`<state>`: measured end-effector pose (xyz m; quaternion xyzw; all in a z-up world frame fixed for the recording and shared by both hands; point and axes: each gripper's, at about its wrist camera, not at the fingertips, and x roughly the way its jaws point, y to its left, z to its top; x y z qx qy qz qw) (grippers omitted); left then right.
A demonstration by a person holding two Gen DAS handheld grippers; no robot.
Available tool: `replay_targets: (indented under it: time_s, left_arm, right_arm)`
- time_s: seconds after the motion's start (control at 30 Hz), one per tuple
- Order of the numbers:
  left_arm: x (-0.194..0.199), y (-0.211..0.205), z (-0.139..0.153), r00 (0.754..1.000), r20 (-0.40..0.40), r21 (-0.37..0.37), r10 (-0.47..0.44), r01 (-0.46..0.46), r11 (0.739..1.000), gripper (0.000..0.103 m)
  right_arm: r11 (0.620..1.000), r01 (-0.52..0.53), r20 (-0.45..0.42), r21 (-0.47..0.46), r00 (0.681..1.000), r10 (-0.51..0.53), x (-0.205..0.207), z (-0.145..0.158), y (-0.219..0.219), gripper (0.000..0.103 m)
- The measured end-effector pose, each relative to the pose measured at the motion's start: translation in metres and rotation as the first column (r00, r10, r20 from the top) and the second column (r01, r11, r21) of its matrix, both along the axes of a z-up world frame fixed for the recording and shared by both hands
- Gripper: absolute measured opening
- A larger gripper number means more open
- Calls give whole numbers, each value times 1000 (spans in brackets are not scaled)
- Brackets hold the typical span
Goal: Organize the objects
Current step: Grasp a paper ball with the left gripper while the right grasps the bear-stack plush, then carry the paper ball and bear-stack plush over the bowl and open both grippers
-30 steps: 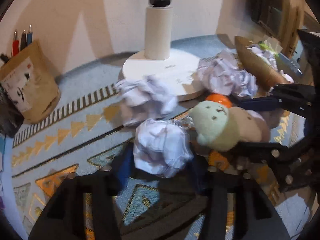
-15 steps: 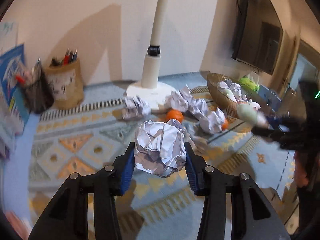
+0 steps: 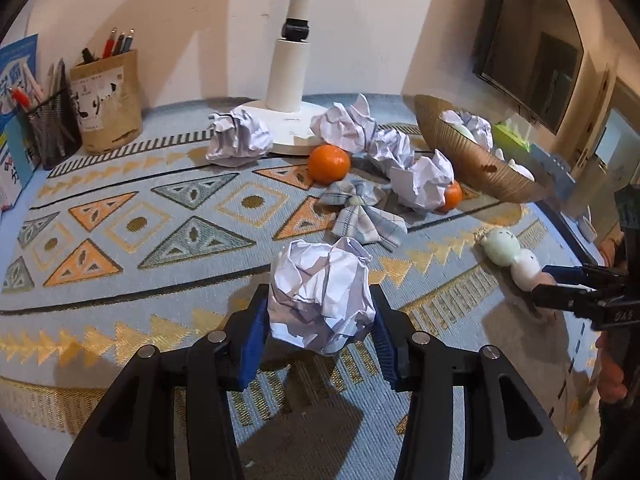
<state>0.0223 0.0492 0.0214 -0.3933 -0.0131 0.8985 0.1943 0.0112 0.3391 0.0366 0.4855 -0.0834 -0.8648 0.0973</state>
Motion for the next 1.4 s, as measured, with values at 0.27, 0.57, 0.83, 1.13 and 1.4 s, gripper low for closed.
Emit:
replay_targets:
  time_s: [0.27,0.57,0.83,1.13,1.4]
  left_arm:
    - [-2,-3,-3,1000,14,11,8,-8,1000,44]
    - [8,15,39,996,-88,7,-21,22,1000,44]
    - [-24,73,180,938,-328,118,-108,155,981,44]
    - [-89,185,174,920,-297,99,-255,295,950,44]
    - [-113,249,121,929,-195,34,-314,326,945,94]
  right_arm:
    - [998,-29,-11,53,999,30,-7,-13,2,84]
    - [991,-65,-86,119,993,76,7,-5,-12,54]
    - [984,78,-387,157,922,-11,15,122,32,54]
    - [948,315,-502,-45,813,-294,-30,205,125,54]
    - [930,360,-398,-74,845,-358,-85,173,155,58]
